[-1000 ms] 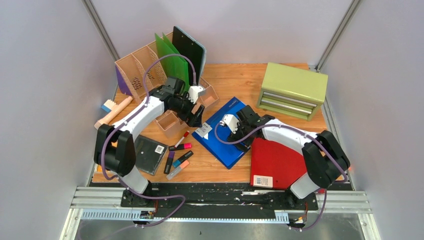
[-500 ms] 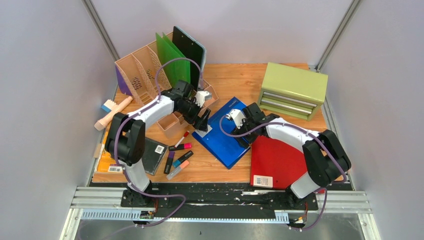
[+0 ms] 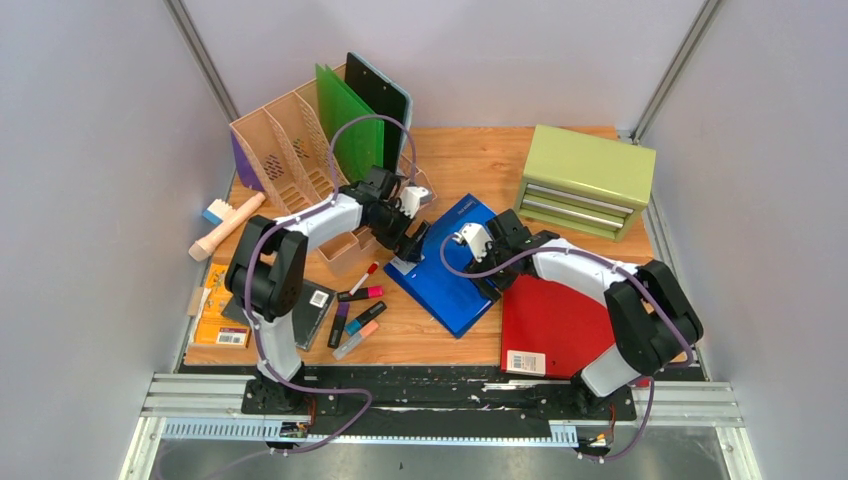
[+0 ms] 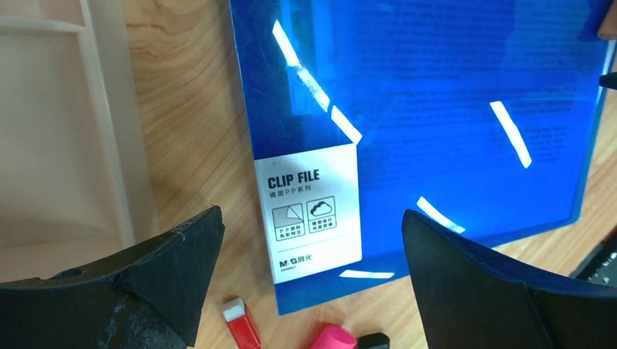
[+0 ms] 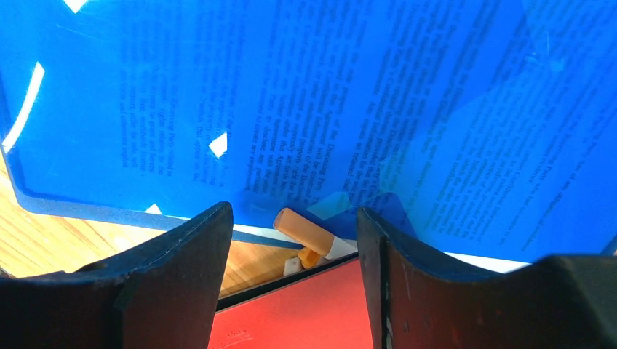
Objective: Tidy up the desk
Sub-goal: Pick up the folder from the center of the board.
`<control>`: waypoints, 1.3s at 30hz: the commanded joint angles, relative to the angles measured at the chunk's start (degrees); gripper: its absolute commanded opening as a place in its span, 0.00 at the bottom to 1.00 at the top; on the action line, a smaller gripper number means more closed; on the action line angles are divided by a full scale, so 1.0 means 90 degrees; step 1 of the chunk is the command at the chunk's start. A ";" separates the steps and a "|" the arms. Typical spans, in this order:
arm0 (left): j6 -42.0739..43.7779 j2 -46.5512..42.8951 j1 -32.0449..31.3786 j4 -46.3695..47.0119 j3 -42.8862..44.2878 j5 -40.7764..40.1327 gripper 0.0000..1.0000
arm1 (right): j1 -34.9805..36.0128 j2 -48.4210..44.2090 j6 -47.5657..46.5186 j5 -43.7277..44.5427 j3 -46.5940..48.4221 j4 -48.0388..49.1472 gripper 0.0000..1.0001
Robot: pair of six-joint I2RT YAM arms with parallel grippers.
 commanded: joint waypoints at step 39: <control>-0.1524 -0.0403 -0.0485 0.1594 -0.1012 0.2713 0.79 | 0.0008 0.1352 0.0957 0.0409 -0.0067 0.0785 0.35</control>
